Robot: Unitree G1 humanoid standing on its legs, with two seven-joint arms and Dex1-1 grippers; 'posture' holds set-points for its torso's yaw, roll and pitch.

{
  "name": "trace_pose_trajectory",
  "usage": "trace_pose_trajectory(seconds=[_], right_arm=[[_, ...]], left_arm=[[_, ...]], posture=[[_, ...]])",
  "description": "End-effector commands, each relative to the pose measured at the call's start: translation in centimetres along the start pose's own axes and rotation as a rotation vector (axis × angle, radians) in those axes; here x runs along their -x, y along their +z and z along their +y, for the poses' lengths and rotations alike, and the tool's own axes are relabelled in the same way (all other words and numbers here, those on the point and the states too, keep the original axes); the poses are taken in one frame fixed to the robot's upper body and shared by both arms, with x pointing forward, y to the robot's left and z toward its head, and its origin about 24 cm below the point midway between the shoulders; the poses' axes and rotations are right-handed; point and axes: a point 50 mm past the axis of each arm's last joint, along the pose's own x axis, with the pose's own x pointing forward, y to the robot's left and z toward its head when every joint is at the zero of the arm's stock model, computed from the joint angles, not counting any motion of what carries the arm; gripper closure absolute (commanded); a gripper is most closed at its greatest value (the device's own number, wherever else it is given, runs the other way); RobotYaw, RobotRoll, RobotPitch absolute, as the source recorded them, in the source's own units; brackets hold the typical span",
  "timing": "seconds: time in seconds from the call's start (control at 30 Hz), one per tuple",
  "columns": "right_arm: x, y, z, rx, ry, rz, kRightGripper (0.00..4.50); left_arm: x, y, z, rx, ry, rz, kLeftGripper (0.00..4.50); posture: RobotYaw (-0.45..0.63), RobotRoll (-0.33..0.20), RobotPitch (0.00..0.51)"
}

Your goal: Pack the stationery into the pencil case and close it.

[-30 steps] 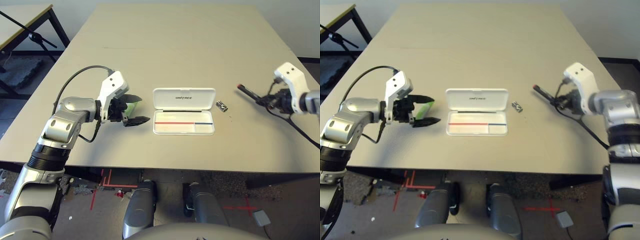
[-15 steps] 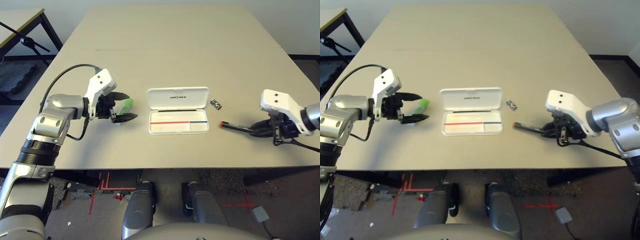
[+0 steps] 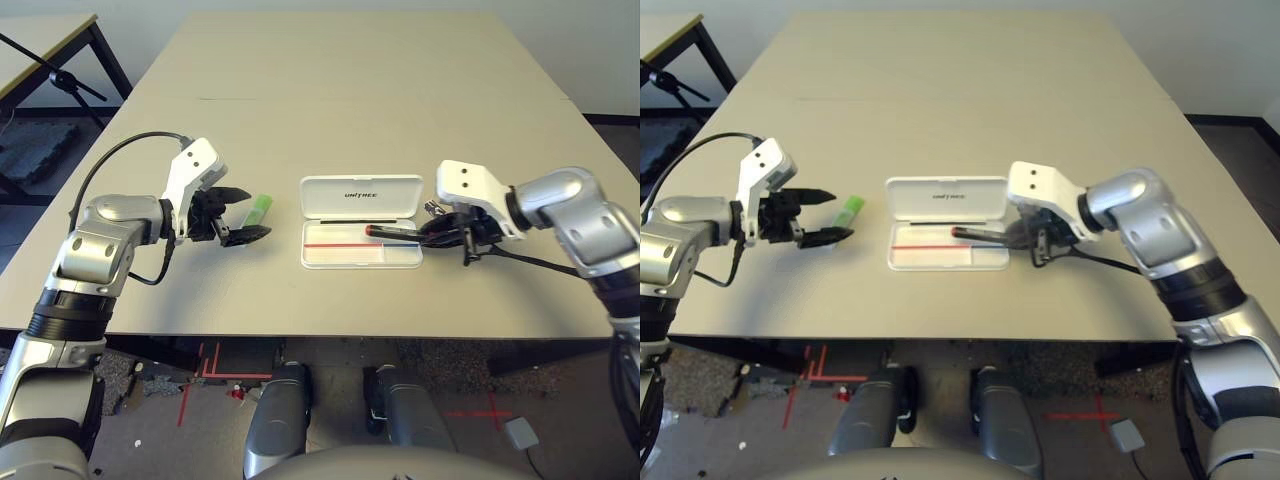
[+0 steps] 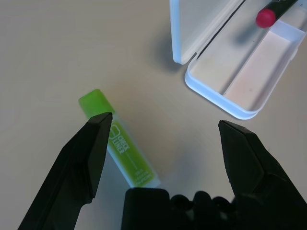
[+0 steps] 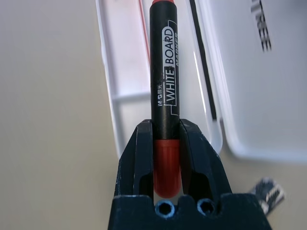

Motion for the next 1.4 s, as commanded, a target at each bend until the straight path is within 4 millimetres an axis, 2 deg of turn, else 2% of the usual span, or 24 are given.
trace_pose_trajectory(seconds=[0.03,0.27,0.37,0.6,0.63,0.77,0.93,1.03,1.2,1.4], right_arm=[[-0.9,0.2,-0.5,0.035,-0.009,0.016,4.00],[-2.5,0.8,-0.7,0.086,0.002,-0.007,4.00],[-2.6,1.0,-0.7,0.090,0.003,-0.021,2.97],[-1.8,1.0,-0.7,0.085,-0.014,-0.064,0.24],[-1.4,1.0,-0.6,0.082,-0.014,-0.078,0.04],[0.4,0.2,-0.3,0.053,-0.020,-0.136,0.04],[3.1,-1.4,1.4,-0.012,0.060,-0.219,0.04],[4.6,-2.2,1.7,-0.048,0.028,-0.283,0.04],[7.0,-4.0,1.5,-0.155,-0.083,-0.349,0.04],[7.7,-4.9,1.8,-0.186,-0.154,-0.339,0.04]], left_arm=[[0.1,0.0,-0.2,0.004,0.015,-0.011,0.00],[0.1,0.0,-0.6,0.007,0.027,-0.013,0.00],[0.0,-0.1,-0.6,0.016,0.036,-0.013,0.00],[-0.7,-0.2,-0.8,0.063,0.045,-0.008,0.00],[-0.8,-0.3,-0.8,0.077,0.055,0.002,0.00],[-1.4,-0.1,-0.9,0.130,0.087,0.014,0.00],[-2.4,0.8,-1.4,0.165,0.137,0.015,0.00],[-3.3,1.4,-1.5,0.176,0.217,0.015,0.00],[-5.0,1.1,-1.6,0.187,0.314,0.073,0.00],[-5.8,0.0,-0.6,0.190,0.402,0.165,0.00]], posture=[[0.31,0.000,0.088],[0.33,0.000,0.088],[0.33,0.000,0.088],[0.32,0.000,0.089],[0.31,0.000,0.090],[0.30,0.000,0.094],[0.29,0.000,0.096],[0.28,0.000,0.097],[0.25,0.000,0.090],[0.22,0.000,0.082]])
